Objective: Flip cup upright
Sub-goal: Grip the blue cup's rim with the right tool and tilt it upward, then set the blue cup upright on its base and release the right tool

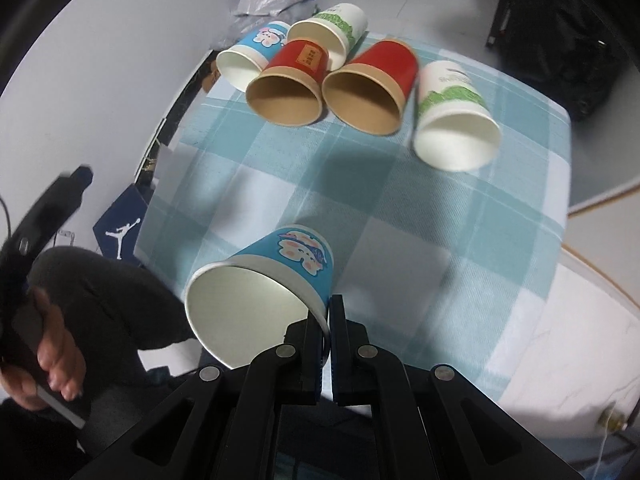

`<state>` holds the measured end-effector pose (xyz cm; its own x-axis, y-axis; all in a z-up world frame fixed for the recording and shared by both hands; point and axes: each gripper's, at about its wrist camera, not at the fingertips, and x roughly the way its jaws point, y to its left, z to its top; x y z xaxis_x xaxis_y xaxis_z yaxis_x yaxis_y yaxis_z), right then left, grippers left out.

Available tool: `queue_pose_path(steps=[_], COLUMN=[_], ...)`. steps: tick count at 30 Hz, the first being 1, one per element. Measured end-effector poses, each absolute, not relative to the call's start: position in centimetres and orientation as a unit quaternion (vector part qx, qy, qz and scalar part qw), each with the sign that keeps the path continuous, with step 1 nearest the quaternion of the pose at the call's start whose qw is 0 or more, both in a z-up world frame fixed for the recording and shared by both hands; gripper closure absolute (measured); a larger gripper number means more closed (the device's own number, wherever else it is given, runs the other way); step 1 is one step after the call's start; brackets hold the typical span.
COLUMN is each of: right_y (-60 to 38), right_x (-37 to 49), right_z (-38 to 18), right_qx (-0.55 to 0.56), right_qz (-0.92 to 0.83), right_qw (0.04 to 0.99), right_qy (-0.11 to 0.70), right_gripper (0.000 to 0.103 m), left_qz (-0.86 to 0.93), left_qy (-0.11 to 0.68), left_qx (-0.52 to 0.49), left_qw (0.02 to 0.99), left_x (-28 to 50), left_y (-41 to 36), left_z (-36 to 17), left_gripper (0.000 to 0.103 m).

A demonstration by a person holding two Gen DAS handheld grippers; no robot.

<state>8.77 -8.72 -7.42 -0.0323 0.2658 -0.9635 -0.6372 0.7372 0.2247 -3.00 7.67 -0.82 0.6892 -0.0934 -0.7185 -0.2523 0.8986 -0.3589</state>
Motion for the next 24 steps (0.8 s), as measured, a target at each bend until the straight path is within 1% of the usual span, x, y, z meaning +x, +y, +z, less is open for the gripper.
queue_pose_path(steps=[6,7,9,11,12,13,15,21,23,24], right_y=[-6.3,-6.1,-5.7,-5.6,-5.8,-5.9,-6.6,-9.5,-11.0,-12.1], right_x=[10.6,10.7,11.3,11.7,12.0,12.2,12.4,11.2,10.6,9.9], right_z=[-8.9,-9.0,-9.2,-9.1,-9.0,-8.9,-8.6,-7.2,-6.1,-5.3], right_qx=[-0.150,-0.151,-0.153,-0.144,-0.134,-0.125,-0.101,-0.045,-0.014,0.006], right_qz=[0.339,0.340,0.339,0.339,0.341,0.342,0.343,0.337,0.336,0.333], right_qw=[0.666,0.667,0.671,0.678,0.685,0.688,0.706,0.753,0.774,0.791], right_qy=[0.647,0.646,0.641,0.636,0.631,0.627,0.611,0.564,0.537,0.514], right_gripper=[0.101,0.098,0.098,0.094,0.087,0.072,0.054,0.054,0.050,0.045], left_qz=[0.044,0.044,0.046,0.045,0.043,0.042,0.048,0.059,0.062,0.063], left_qy=[0.406,0.407,0.410,0.412,0.412,0.412,0.409,0.394,0.385,0.381], left_qx=[-0.230,-0.230,-0.229,-0.232,-0.234,-0.236,-0.231,-0.213,-0.201,-0.197], left_qw=[0.883,0.883,0.882,0.880,0.879,0.879,0.882,0.892,0.899,0.901], left_x=[-2.5,-2.4,-2.3,-2.1,-2.1,-2.0,-2.0,-1.9,-2.0,-2.0], left_y=[8.1,8.1,8.2,8.3,8.3,8.4,8.4,7.9,7.5,7.4], left_z=[-1.4,-1.4,-1.6,-1.7,-1.7,-1.8,-1.7,-1.1,-0.7,-0.6], left_gripper=[0.015,0.015,0.015,0.015,0.015,0.015,0.015,0.015,0.015,0.015])
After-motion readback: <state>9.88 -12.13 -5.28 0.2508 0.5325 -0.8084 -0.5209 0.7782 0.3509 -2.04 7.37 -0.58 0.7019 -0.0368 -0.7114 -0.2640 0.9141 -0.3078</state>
